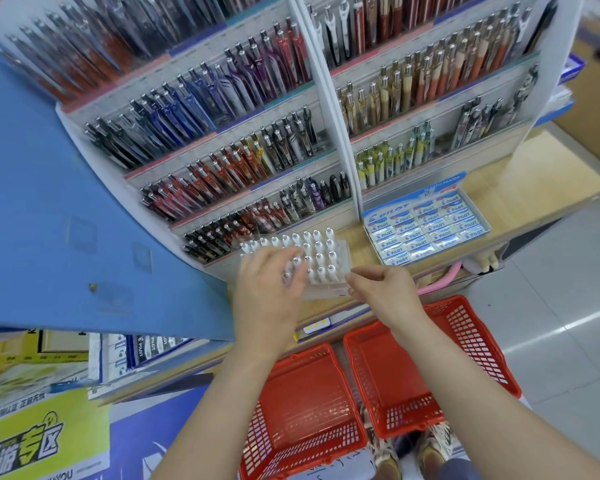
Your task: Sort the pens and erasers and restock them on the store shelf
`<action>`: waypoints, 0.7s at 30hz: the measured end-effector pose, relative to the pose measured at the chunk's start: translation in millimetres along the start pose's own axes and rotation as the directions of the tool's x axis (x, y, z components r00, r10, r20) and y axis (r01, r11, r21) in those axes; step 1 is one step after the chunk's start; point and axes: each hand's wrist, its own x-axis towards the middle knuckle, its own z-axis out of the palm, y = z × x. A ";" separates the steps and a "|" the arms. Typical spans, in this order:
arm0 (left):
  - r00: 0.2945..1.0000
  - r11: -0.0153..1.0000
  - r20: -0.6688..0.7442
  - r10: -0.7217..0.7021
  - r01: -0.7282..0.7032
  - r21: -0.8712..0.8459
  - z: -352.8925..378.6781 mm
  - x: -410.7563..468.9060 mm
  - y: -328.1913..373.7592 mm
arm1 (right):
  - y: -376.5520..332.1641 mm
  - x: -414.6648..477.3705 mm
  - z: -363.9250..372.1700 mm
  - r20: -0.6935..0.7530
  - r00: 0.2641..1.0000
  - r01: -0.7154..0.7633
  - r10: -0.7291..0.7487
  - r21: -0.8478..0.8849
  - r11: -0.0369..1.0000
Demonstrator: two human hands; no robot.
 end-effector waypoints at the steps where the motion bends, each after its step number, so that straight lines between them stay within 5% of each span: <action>1: 0.995 0.997 -0.065 -0.074 0.074 -0.009 -6.7 -1.6 -8.0 | -2.0 1.3 -0.1 0.000 1.000 0.001 -0.001 -0.001 1.000; 6: 0.913 0.912 -0.008 -0.407 0.406 -0.061 -21.9 -7.7 -28.0 | -9.0 7.8 3.9 -0.014 0.998 0.063 -0.064 -0.065 0.996; 21: 0.890 0.887 0.033 -0.455 0.456 -0.067 -21.5 -19.2 -30.0 | -26.2 14.2 5.0 0.080 0.954 0.291 -0.289 -0.485 0.825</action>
